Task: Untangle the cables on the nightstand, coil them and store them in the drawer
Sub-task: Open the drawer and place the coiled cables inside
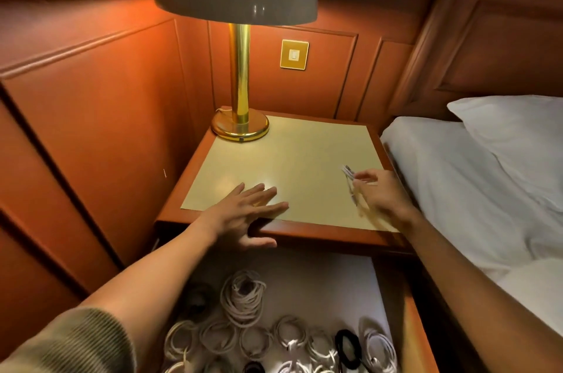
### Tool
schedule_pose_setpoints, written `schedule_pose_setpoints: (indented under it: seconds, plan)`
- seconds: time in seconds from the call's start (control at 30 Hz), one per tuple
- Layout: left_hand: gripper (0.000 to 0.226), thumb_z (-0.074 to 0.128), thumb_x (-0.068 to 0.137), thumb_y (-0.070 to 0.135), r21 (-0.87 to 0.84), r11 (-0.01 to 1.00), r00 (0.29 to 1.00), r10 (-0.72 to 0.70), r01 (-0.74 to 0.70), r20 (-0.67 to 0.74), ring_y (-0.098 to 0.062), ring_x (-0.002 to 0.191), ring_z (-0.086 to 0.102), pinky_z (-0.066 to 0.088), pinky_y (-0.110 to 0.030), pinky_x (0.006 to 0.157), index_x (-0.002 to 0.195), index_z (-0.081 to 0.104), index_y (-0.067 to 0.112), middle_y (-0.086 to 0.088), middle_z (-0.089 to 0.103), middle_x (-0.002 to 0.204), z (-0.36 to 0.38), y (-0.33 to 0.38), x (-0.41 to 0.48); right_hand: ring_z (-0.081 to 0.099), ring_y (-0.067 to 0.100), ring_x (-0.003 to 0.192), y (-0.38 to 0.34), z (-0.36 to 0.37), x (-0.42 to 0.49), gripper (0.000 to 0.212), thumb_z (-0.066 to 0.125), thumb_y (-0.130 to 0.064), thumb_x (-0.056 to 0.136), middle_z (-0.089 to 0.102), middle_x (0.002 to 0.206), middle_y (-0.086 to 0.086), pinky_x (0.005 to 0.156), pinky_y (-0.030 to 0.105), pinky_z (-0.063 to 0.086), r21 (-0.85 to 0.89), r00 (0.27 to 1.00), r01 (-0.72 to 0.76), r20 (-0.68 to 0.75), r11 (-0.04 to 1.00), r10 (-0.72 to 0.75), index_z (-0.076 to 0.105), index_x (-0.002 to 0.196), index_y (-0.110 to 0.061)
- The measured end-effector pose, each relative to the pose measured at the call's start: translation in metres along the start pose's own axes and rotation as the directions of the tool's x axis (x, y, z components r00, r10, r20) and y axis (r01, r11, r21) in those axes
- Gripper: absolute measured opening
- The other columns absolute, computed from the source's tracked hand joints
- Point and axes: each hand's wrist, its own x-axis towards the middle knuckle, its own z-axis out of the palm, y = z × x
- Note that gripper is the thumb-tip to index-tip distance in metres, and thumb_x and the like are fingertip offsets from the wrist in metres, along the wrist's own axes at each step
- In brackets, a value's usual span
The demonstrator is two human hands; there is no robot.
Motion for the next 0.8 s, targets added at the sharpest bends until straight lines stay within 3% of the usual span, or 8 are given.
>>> schedule_pose_setpoints:
  seconds: [0.1, 0.27, 0.4, 0.5, 0.57, 0.67, 0.8]
  plan:
    - [0.080, 0.032, 0.090, 0.081, 0.016, 1.000, 1.000, -0.011, 0.011, 0.002, -0.025, 0.154, 0.000, 0.008, -0.053, 0.124, 0.152, -0.009, 0.053, 0.001, -0.001, 0.167, -0.002, 0.002, -0.002, 0.062, 0.002, 0.090, 0.002, -0.004, -0.066, 0.018, 0.068, -0.027, 0.094, 0.065, 0.107, -0.008, 0.062, 0.014, 0.048, -0.097, 0.995, 0.090, 0.042, 0.991, -0.086, 0.070, 0.112, -0.026]
    - [0.079, 0.030, 0.090, 0.080, 0.015, 1.000, 1.000, -0.020, 0.019, 0.020, -0.025, 0.154, -0.003, 0.006, -0.053, 0.124, 0.153, -0.007, 0.052, 0.001, -0.002, 0.167, -0.003, 0.003, -0.002, 0.057, -0.001, 0.107, 0.016, 0.016, -0.160, 0.021, 0.074, -0.012, 0.087, 0.057, 0.114, -0.012, 0.091, 0.009, 0.046, -0.140, 0.926, 0.376, 0.098, 0.916, -0.365, 0.072, 0.105, -0.022]
    - [0.079, 0.029, 0.088, 0.081, 0.010, 1.000, 0.999, -0.022, 0.021, 0.032, -0.025, 0.154, -0.001, 0.006, -0.053, 0.124, 0.153, -0.006, 0.052, 0.001, -0.002, 0.167, -0.003, 0.001, 0.000, 0.055, 0.004, 0.116, 0.049, 0.057, -0.176, 0.017, 0.074, -0.018, 0.088, 0.058, 0.125, -0.006, 0.096, 0.016, 0.047, -0.204, 0.843, 0.533, 0.202, 0.821, -0.498, 0.071, 0.104, -0.024]
    - [0.079, 0.027, 0.088, 0.081, 0.034, 0.999, 1.000, -0.019, 0.018, 0.016, -0.025, 0.154, 0.000, 0.008, -0.052, 0.124, 0.154, -0.005, 0.051, 0.001, 0.000, 0.167, -0.002, 0.001, 0.000, 0.057, 0.013, 0.106, 0.073, 0.089, -0.160, 0.012, 0.071, -0.018, 0.090, 0.059, 0.119, -0.001, 0.087, 0.016, 0.045, -0.243, 0.829, 0.546, 0.292, 0.802, -0.477, 0.070, 0.102, -0.021]
    - [0.078, 0.028, 0.089, 0.081, 0.040, 0.999, 1.000, -0.006, 0.006, -0.015, -0.025, 0.154, 0.003, 0.010, -0.052, 0.124, 0.154, -0.002, 0.050, 0.000, 0.003, 0.167, 0.000, 0.000, 0.000, 0.061, 0.023, 0.097, 0.084, 0.108, -0.147, 0.013, 0.064, -0.017, 0.088, 0.058, 0.111, 0.004, 0.079, 0.028, 0.050, -0.274, 0.836, 0.494, 0.410, 0.825, -0.365, 0.069, 0.100, -0.018]
    - [0.079, 0.033, 0.088, 0.081, 0.023, 1.000, 0.999, 0.004, -0.002, -0.051, -0.026, 0.153, 0.009, 0.013, -0.052, 0.123, 0.155, 0.003, 0.049, -0.001, 0.010, 0.167, 0.005, -0.003, 0.001, 0.060, 0.024, 0.110, 0.093, 0.126, -0.137, 0.030, 0.059, -0.012, 0.080, 0.059, 0.121, 0.003, 0.090, 0.034, 0.051, -0.290, 0.788, 0.479, 0.557, 0.829, -0.260, 0.071, 0.107, -0.019]
    - [0.080, 0.033, 0.088, 0.081, 0.047, 0.999, 0.999, 0.005, -0.002, -0.054, -0.027, 0.153, 0.012, 0.017, -0.053, 0.123, 0.155, 0.004, 0.048, -0.002, 0.013, 0.166, 0.007, -0.004, 0.002, 0.056, 0.017, 0.121, 0.093, 0.133, -0.135, 0.041, 0.061, -0.005, 0.083, 0.060, 0.132, -0.002, 0.098, 0.029, 0.049, -0.323, 0.772, 0.480, 0.597, 0.816, -0.218, 0.072, 0.119, -0.023]
